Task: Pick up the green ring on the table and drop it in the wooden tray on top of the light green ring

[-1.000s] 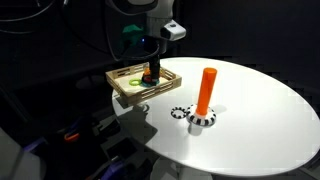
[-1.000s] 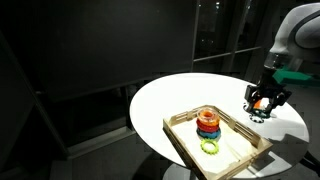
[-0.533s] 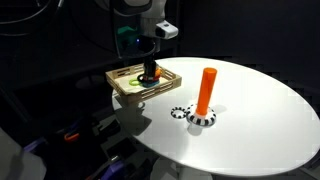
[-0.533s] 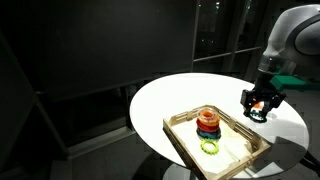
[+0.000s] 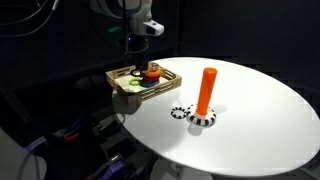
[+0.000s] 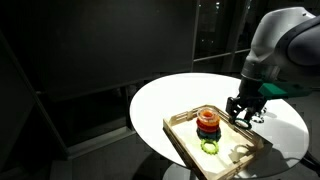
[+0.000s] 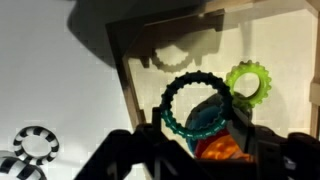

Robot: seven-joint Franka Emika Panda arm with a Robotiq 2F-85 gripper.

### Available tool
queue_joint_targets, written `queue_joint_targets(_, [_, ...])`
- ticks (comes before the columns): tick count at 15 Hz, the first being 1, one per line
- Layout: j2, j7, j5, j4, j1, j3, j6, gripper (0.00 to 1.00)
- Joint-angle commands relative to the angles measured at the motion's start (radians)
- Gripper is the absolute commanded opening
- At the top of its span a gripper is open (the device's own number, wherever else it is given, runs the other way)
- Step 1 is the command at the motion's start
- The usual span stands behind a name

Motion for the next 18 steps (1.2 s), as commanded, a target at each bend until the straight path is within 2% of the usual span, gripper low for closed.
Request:
queue_joint_targets(1, [0.076, -0.046, 0.001, 0.063, 0.021, 0.023, 0.035, 0.42])
queue_joint_targets(9, [0.2, -0.085, 0.003, 0.149, 0.072, 0.052, 0.052, 0.42])
queue_joint_targets(18, [0.288, -0.054, -0.053, 0.189, 0.123, 0.018, 0.076, 0.42])
